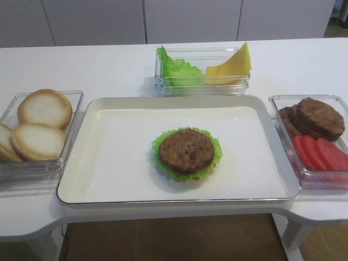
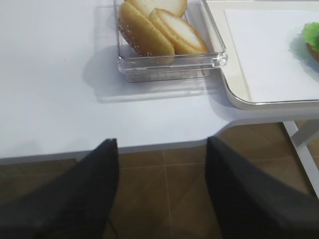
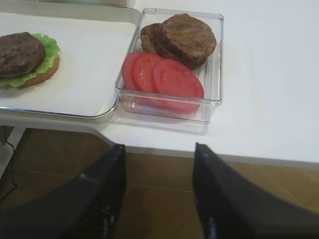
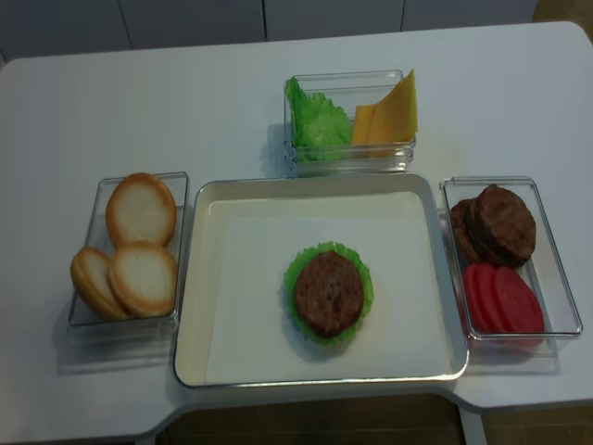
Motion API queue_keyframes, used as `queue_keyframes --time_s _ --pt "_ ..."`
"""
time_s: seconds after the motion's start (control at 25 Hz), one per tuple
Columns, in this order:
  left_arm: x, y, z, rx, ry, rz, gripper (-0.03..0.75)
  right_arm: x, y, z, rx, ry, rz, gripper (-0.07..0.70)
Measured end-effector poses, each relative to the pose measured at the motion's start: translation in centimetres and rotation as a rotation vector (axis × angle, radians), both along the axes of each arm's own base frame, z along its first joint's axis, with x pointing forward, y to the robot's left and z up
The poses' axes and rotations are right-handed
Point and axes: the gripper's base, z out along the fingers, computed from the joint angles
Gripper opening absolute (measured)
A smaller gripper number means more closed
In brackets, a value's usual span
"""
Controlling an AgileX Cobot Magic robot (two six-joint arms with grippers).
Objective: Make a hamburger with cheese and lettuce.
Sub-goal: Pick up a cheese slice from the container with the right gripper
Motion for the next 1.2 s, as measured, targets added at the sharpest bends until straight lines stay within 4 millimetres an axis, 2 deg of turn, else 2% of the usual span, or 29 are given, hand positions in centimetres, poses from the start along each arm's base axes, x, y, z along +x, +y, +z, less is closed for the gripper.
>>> queue_keyframes --time_s 0.44,0.8,1.0,1.2 --pt "0.0 0.0 0.0 0.0 0.0 0.0 0.415 0.0 0.0 0.0 0.0 0.0 0.0 0.279" --pt "0.0 0.0 0.0 0.0 0.0 0.0 0.415 -0.1 0.0 0.2 0.023 -0.002 -0.007 0.274" --pt "0.0 0.0 0.0 0.0 0.0 0.0 0.415 -0.2 0.2 2.2 0.134 -0.02 -0.045 0.274" --pt "0.0 0.0 0.0 0.0 0.0 0.0 0.415 2.0 0.5 5.6 0.159 -0.002 -0.047 0.274"
